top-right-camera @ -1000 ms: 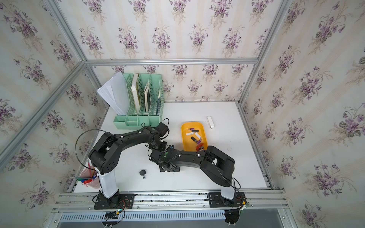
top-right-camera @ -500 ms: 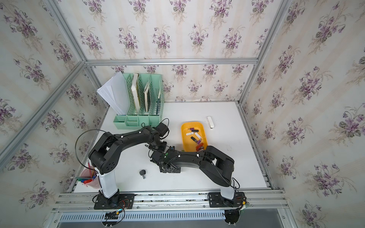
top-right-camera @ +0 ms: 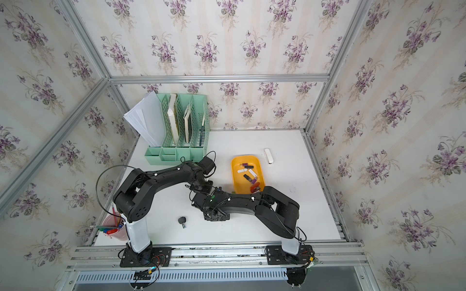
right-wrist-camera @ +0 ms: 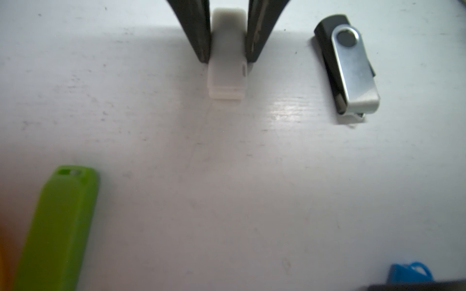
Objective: Put the usb flash drive into the storage box
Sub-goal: Pick up the USB flash from the center of the board.
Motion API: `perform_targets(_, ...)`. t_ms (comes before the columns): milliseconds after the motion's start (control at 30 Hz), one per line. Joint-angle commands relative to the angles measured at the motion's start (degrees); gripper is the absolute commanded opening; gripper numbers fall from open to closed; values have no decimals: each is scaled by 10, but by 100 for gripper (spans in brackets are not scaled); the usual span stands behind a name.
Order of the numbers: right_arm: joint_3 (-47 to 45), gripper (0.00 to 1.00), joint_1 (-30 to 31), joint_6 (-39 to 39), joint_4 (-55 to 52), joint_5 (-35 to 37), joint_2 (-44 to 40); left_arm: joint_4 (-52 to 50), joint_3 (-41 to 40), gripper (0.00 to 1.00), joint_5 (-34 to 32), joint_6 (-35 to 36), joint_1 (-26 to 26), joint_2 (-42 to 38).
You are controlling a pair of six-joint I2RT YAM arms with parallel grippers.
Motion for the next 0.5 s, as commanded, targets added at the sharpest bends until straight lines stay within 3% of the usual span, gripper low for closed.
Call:
perform_targets(0,-5,24,0,-2,0,-26,2,-82,-23,32,-24,1,2,31)
perform_targets(467,0,19,-4,0,-27,1,-52,-82,-28,32,-23,2,3,33)
